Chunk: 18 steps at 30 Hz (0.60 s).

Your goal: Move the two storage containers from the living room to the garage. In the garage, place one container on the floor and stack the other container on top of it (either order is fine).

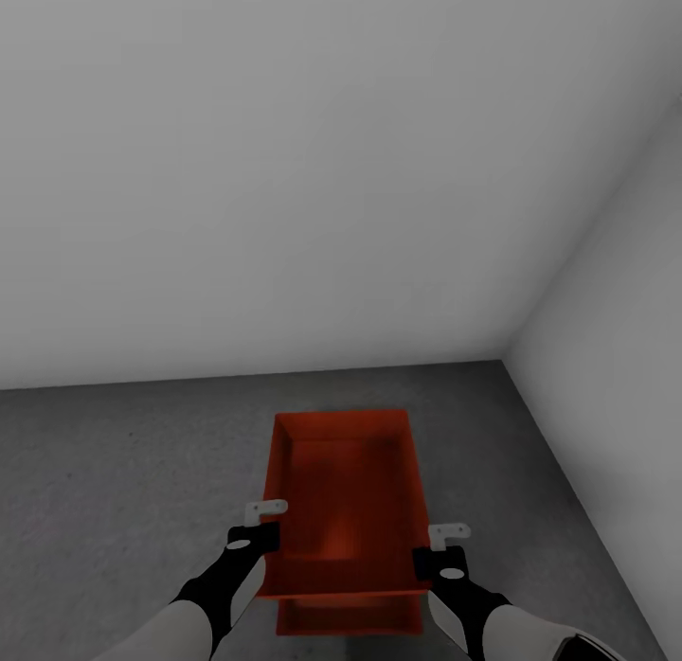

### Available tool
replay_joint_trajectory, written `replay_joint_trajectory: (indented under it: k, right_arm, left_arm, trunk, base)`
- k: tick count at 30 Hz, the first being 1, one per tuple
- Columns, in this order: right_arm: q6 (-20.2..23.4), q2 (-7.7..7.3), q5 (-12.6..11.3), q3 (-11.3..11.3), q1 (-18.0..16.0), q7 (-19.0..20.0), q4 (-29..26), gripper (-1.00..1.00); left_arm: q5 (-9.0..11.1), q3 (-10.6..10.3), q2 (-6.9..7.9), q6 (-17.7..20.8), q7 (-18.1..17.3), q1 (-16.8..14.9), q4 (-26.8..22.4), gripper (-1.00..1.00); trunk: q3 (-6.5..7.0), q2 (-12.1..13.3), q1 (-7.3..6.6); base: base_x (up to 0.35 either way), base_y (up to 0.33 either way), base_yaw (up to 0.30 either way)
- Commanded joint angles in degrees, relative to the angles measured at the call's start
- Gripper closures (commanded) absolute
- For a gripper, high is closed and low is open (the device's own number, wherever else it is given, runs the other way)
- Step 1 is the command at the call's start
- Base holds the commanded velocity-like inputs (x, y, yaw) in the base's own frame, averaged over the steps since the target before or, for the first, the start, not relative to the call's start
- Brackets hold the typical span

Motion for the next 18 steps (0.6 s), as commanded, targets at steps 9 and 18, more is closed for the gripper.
replay_joint_trajectory:
  k: [9, 18]
  right_arm:
    - [-0.4, -0.31, -0.4, -2.6, 0.0, -0.5, 2.3, 1.0]
    - [-0.4, -0.31, -0.4, -2.6, 0.0, -0.5, 2.3, 1.0]
  left_arm:
    - [-0.4, 1.4, 0.14, 0.4, 0.6, 0.0, -0.3, 1.0]
    - [-0.4, 1.5, 0.14, 0.4, 0.4, 0.0, -0.3, 1.0]
  trunk:
    - [-0.03, 0.0, 0.0]
    - [-0.03, 0.0, 0.0]
  base:
    - [0.0, 0.0, 0.0]
    - [-0.129, 0.027, 0.0]
